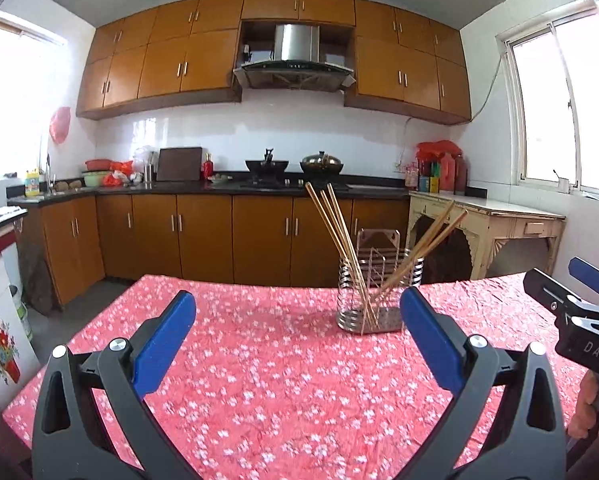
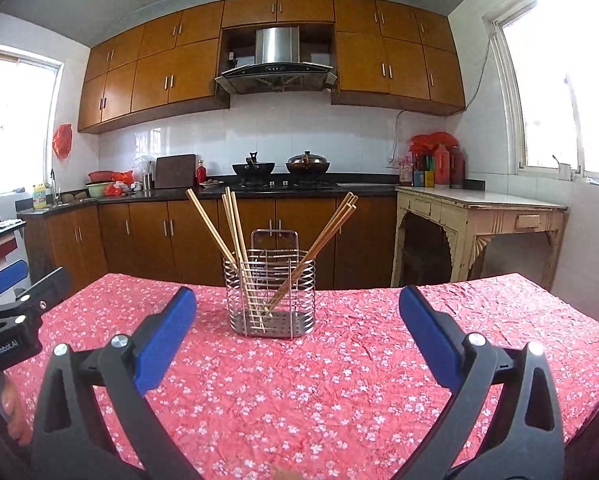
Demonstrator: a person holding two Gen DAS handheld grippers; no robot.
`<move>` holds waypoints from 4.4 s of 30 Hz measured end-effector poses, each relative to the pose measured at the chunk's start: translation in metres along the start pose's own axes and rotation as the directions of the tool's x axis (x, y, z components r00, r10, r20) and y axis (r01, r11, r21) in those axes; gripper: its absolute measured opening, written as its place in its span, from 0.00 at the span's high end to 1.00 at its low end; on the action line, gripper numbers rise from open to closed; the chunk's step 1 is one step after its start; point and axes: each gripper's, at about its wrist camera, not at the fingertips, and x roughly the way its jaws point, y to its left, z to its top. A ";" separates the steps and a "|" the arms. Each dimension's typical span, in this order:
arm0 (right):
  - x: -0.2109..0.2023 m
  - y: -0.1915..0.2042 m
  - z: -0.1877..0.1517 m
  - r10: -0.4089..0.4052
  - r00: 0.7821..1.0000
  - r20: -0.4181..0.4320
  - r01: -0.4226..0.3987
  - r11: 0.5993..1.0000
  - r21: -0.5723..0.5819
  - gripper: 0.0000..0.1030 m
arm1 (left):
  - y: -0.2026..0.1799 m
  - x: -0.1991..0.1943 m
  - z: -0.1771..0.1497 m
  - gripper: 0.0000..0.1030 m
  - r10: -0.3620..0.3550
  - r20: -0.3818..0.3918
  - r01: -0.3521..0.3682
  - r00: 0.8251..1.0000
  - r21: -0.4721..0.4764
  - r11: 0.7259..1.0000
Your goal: Organize utensils
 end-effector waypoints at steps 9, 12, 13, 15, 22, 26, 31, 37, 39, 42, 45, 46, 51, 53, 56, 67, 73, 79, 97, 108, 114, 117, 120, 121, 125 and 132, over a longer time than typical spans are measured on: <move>-0.006 -0.006 -0.010 0.003 1.000 -0.012 -0.003 1.000 0.008 0.04 | 0.000 -0.009 -0.011 0.02 -0.008 -0.015 0.008 1.000 -0.017 1.000; -0.006 -0.005 -0.009 0.008 1.000 -0.007 -0.008 1.000 0.009 0.04 | -0.001 -0.010 -0.008 0.02 -0.009 -0.011 0.009 1.000 -0.017 1.000; -0.006 -0.005 -0.008 0.006 1.000 -0.004 -0.005 1.000 0.007 0.04 | -0.001 -0.011 -0.008 0.02 -0.008 -0.009 0.008 1.000 -0.016 1.000; -0.007 -0.004 -0.008 0.008 1.000 -0.002 -0.008 1.000 0.008 0.04 | -0.002 -0.012 -0.008 0.02 -0.009 -0.005 0.009 1.000 -0.013 1.000; -0.009 -0.006 -0.008 0.006 1.000 0.005 -0.006 1.000 0.013 0.04 | -0.003 -0.013 -0.007 0.02 -0.011 -0.003 0.011 1.000 -0.016 1.000; -0.012 -0.008 -0.007 0.003 1.000 0.013 -0.003 1.000 0.016 0.04 | -0.002 -0.014 -0.007 0.02 -0.010 -0.001 0.010 1.000 -0.027 1.000; -0.013 -0.008 -0.006 0.002 1.000 0.017 -0.002 1.000 0.016 0.04 | -0.002 -0.015 -0.006 0.02 -0.017 0.004 0.017 1.000 -0.027 0.999; -0.014 -0.008 -0.006 0.005 1.000 0.015 -0.005 1.000 0.021 0.04 | -0.004 -0.015 -0.005 0.02 -0.023 0.005 0.024 1.000 -0.023 0.999; -0.014 -0.009 -0.007 0.006 1.000 0.015 -0.007 1.000 0.022 0.04 | -0.004 -0.015 -0.004 0.02 -0.023 0.006 0.023 1.000 -0.023 0.999; -0.013 -0.009 -0.007 0.008 1.000 0.013 -0.008 1.000 0.023 0.04 | -0.004 -0.015 -0.004 0.02 -0.026 0.006 0.026 1.000 -0.022 0.999; -0.013 -0.009 -0.007 0.010 1.000 0.012 -0.010 1.000 0.022 0.04 | -0.004 -0.015 -0.004 0.02 -0.030 0.006 0.030 1.000 -0.020 0.999; -0.012 -0.009 -0.006 0.009 1.000 0.011 -0.009 1.000 0.022 0.04 | -0.004 -0.015 -0.004 0.02 -0.030 0.005 0.030 1.000 -0.021 0.999; -0.011 -0.010 -0.006 0.010 1.000 0.007 -0.010 1.000 0.022 0.04 | -0.004 -0.014 -0.004 0.02 -0.031 -0.003 0.031 1.000 -0.024 0.999; -0.011 -0.010 -0.006 0.011 1.000 0.007 -0.011 1.000 0.022 0.04 | -0.003 -0.014 -0.005 0.02 -0.030 -0.005 0.030 1.000 -0.025 0.999; -0.010 -0.009 -0.007 0.013 1.000 0.005 -0.013 1.000 0.023 0.04 | -0.003 -0.014 -0.004 0.02 -0.026 -0.005 0.026 1.000 -0.022 0.999; -0.009 -0.009 -0.006 0.012 1.000 0.005 -0.012 1.000 0.023 0.04 | -0.004 -0.014 -0.005 0.02 -0.025 -0.008 0.025 1.000 -0.021 0.999; -0.009 -0.008 -0.007 0.012 1.000 0.005 -0.012 1.000 0.024 0.04 | -0.003 -0.013 -0.005 0.02 -0.028 -0.013 0.027 1.000 -0.027 0.999; -0.008 -0.009 -0.007 0.015 1.000 0.003 -0.015 1.000 0.024 0.04 | -0.003 -0.013 -0.004 0.02 -0.029 -0.017 0.029 0.999 -0.026 0.999; -0.007 -0.009 -0.010 0.019 1.000 0.000 -0.019 0.999 0.027 0.04 | -0.003 -0.013 -0.005 0.02 -0.032 -0.019 0.032 0.999 -0.022 0.999; -0.007 -0.010 -0.010 0.020 1.000 0.000 -0.020 0.999 0.028 0.04 | -0.003 -0.013 -0.005 0.02 -0.033 -0.021 0.032 0.999 -0.025 0.999; -0.007 -0.009 -0.010 0.020 1.000 0.000 -0.020 0.999 0.028 0.04 | -0.001 -0.012 -0.005 0.02 -0.035 -0.022 0.034 0.999 -0.027 0.999; -0.007 -0.009 -0.009 0.020 1.000 0.000 -0.020 0.999 0.028 0.04 | 0.000 -0.012 -0.005 0.02 -0.036 -0.023 0.035 0.999 -0.027 0.999; -0.007 -0.009 -0.009 0.020 1.000 -0.001 -0.020 0.999 0.028 0.04 | 0.000 -0.012 -0.005 0.02 -0.035 -0.023 0.035 0.999 -0.027 0.999; -0.007 -0.009 -0.009 0.020 1.000 -0.001 -0.020 0.999 0.028 0.04 | 0.000 -0.012 -0.005 0.02 -0.035 -0.023 0.034 0.999 -0.027 0.999; -0.006 -0.009 -0.009 0.020 1.000 -0.001 -0.020 0.999 0.028 0.04 | 0.001 -0.012 -0.005 0.02 -0.034 -0.023 0.033 0.999 -0.026 0.999; -0.006 -0.010 -0.009 0.020 1.000 -0.001 -0.020 0.999 0.029 0.04 | 0.001 -0.011 -0.005 0.02 -0.037 -0.023 0.036 0.999 -0.027 0.999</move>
